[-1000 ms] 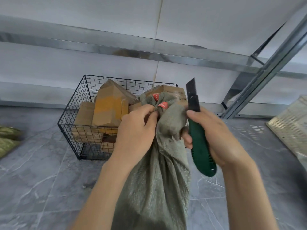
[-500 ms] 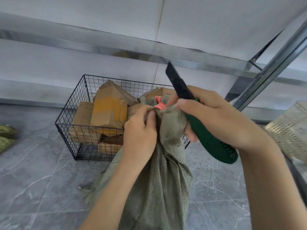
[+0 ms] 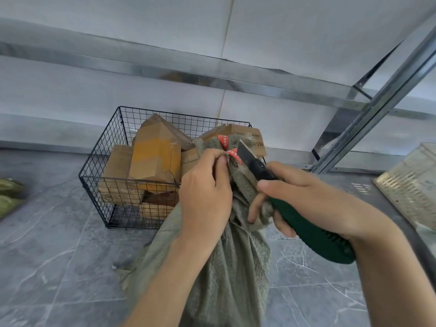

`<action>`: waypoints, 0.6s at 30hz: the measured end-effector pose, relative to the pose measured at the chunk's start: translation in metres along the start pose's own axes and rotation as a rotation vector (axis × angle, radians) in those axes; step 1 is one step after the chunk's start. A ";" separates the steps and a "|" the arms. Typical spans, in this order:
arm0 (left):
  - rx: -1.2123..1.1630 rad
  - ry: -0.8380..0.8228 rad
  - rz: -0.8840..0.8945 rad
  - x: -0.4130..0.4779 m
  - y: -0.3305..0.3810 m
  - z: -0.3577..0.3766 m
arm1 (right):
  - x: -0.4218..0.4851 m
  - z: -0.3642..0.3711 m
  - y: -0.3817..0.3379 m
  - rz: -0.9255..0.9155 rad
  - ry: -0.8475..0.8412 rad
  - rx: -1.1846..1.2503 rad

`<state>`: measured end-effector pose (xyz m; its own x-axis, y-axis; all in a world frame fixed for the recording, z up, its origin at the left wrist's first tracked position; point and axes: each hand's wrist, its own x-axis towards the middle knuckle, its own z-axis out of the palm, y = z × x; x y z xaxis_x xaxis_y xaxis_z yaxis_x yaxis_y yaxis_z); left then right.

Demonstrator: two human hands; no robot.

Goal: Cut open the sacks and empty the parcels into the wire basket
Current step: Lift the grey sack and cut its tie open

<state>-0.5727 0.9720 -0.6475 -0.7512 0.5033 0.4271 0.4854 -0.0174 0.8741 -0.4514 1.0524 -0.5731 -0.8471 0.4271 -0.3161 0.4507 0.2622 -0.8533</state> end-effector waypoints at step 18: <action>0.208 0.246 0.381 0.000 -0.009 -0.007 | -0.001 -0.002 -0.006 0.091 -0.019 -0.276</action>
<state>-0.5804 0.9666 -0.6540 -0.5742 0.2752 0.7711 0.8060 0.0251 0.5913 -0.4524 1.0520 -0.5662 -0.8035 0.4442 -0.3963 0.5826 0.4501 -0.6767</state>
